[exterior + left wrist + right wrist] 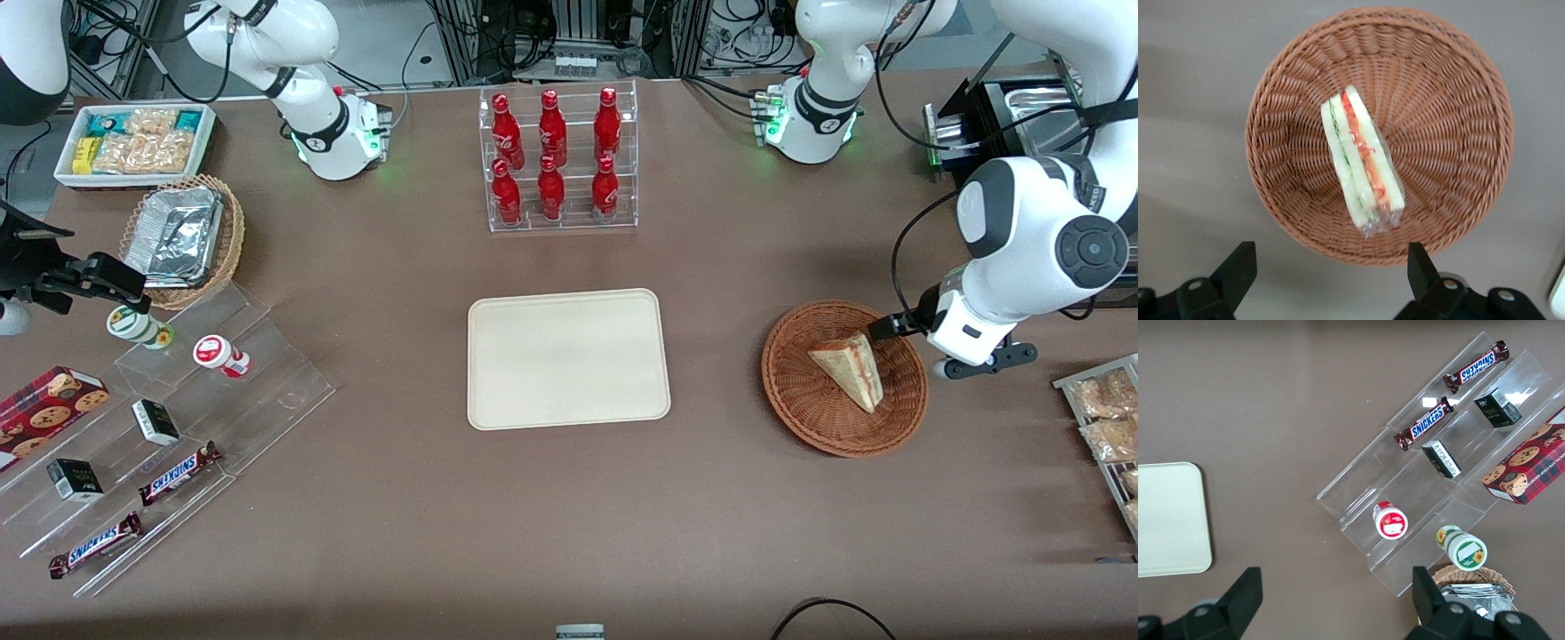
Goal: Place sandwich from basket to tray
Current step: 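Lower the open left gripper around the wrapped sandwich in the basket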
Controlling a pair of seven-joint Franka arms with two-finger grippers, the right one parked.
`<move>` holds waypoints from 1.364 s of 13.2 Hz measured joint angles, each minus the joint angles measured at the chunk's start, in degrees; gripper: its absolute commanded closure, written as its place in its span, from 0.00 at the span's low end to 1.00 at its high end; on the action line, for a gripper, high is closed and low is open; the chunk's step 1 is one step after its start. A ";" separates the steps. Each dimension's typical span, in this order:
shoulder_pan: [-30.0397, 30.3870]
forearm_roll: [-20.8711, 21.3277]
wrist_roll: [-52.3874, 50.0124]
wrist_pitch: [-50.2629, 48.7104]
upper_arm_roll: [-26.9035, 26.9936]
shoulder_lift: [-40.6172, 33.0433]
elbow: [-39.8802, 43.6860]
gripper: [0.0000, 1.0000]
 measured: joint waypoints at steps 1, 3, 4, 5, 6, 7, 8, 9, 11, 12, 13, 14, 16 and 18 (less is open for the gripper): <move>-0.10 -0.02 -4.24 1.61 -0.12 0.18 -0.91 0.00; -0.31 -0.04 -12.32 4.98 -0.40 0.88 -2.45 0.00; -0.33 -0.04 -15.20 6.03 -0.52 1.30 -2.86 0.00; -0.33 -0.07 -17.29 6.48 -0.55 1.71 -2.99 0.00; -0.33 -0.16 -19.08 6.85 -0.55 2.03 -2.99 0.00; -0.36 -0.31 -21.26 7.58 -0.56 2.27 -3.03 0.00; -0.58 -0.43 -23.20 8.41 -0.61 2.45 -3.20 0.00; -1.12 -0.46 -24.49 9.41 -0.66 2.61 -3.61 0.00; -2.14 -0.50 -25.89 11.99 -0.78 3.10 -4.94 0.00; -2.37 -0.51 -26.17 12.78 -0.78 3.56 -5.38 0.00; -2.52 -0.51 -26.22 13.23 -0.78 4.17 -5.56 0.00; -2.71 -0.51 -26.22 13.67 -0.78 4.80 -5.60 0.00; -2.95 -0.51 -26.22 14.48 -0.79 5.98 -5.61 0.00; -2.96 -0.51 -26.22 14.63 -0.76 7.02 -5.61 0.00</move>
